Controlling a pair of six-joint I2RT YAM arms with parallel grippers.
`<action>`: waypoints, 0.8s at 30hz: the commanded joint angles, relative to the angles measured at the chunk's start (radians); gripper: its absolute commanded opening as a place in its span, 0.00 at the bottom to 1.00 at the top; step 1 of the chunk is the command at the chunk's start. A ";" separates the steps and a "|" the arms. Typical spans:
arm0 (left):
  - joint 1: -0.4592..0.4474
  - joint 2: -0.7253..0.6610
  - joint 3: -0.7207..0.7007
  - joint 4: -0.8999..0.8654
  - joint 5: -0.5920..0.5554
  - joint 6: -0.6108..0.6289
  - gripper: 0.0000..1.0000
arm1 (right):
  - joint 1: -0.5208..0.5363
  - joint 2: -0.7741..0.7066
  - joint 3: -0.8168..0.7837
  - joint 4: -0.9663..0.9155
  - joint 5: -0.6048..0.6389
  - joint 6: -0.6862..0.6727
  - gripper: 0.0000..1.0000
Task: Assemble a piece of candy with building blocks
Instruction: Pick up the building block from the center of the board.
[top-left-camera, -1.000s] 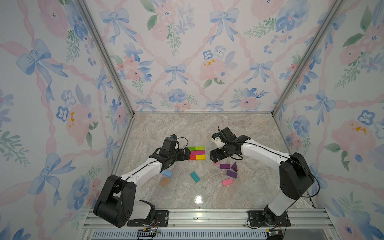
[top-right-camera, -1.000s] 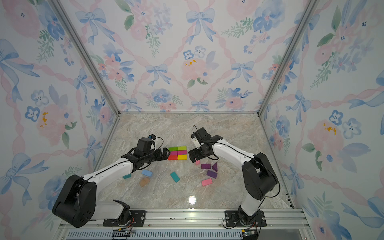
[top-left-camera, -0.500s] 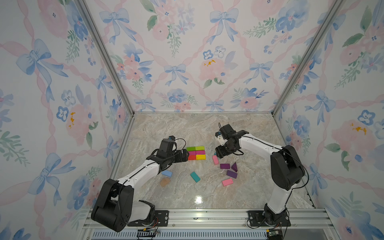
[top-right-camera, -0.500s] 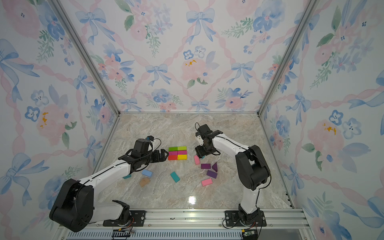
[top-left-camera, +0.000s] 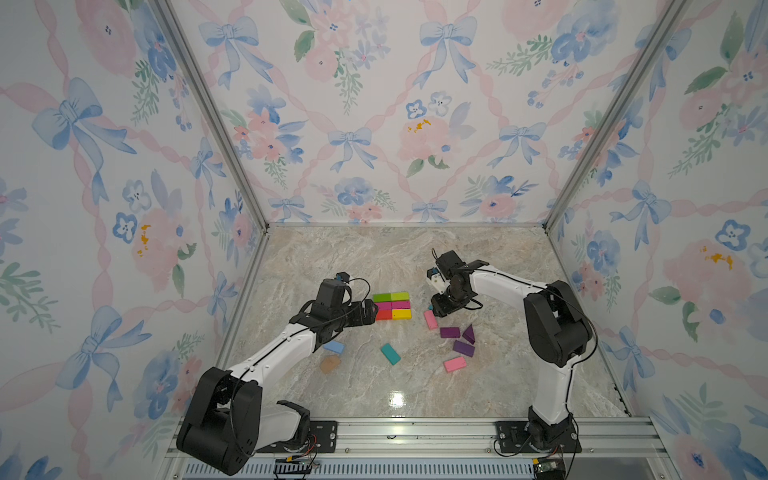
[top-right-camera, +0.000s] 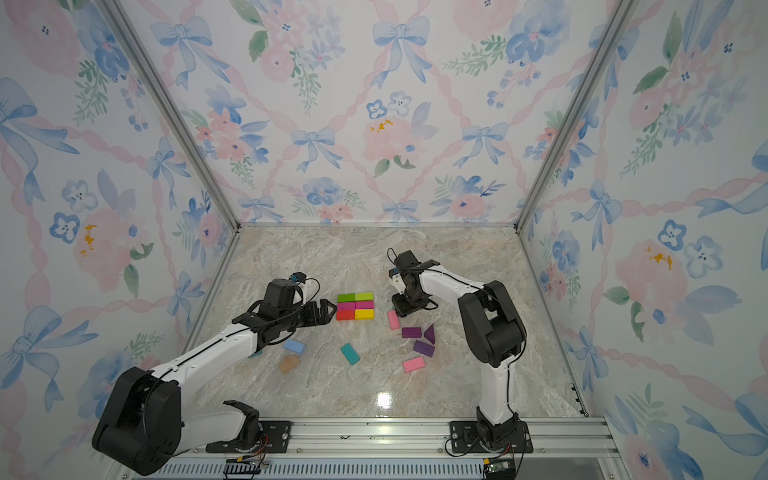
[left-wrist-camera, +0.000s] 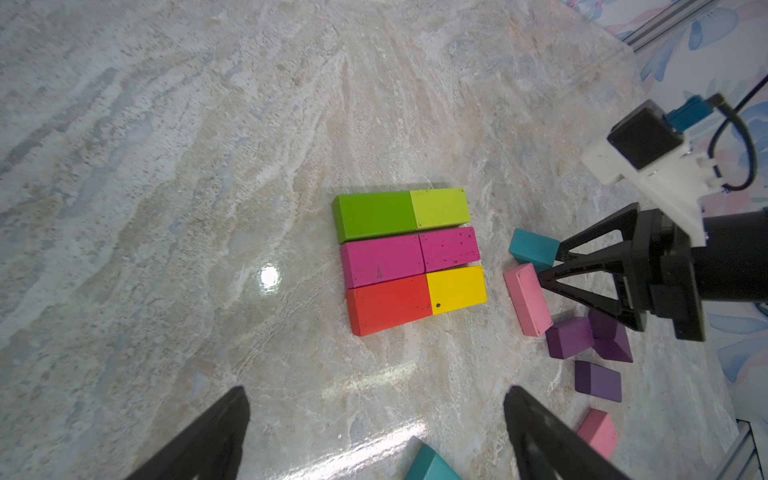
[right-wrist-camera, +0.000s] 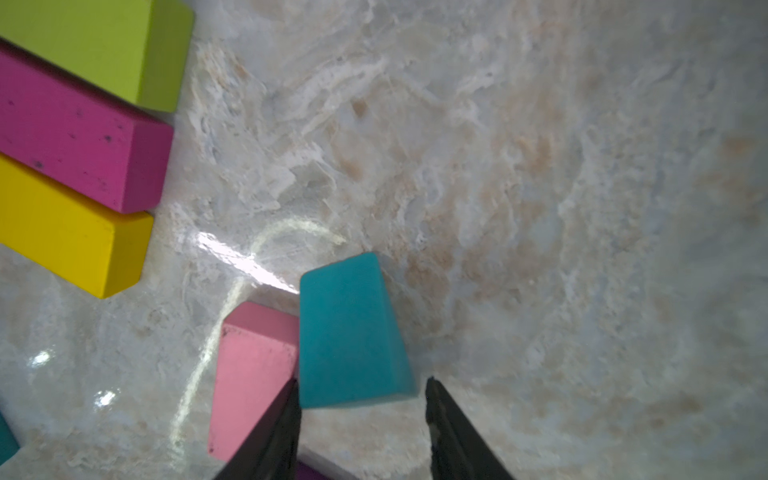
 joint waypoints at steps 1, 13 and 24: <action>0.003 0.017 0.006 -0.010 0.009 0.004 0.98 | -0.010 0.043 0.039 -0.001 -0.017 -0.012 0.50; 0.004 -0.011 -0.003 -0.010 0.008 0.004 0.98 | -0.015 0.068 0.068 -0.021 -0.019 -0.031 0.26; 0.006 -0.084 -0.015 -0.017 0.030 0.003 0.98 | 0.054 -0.307 -0.221 0.198 -0.193 0.201 0.18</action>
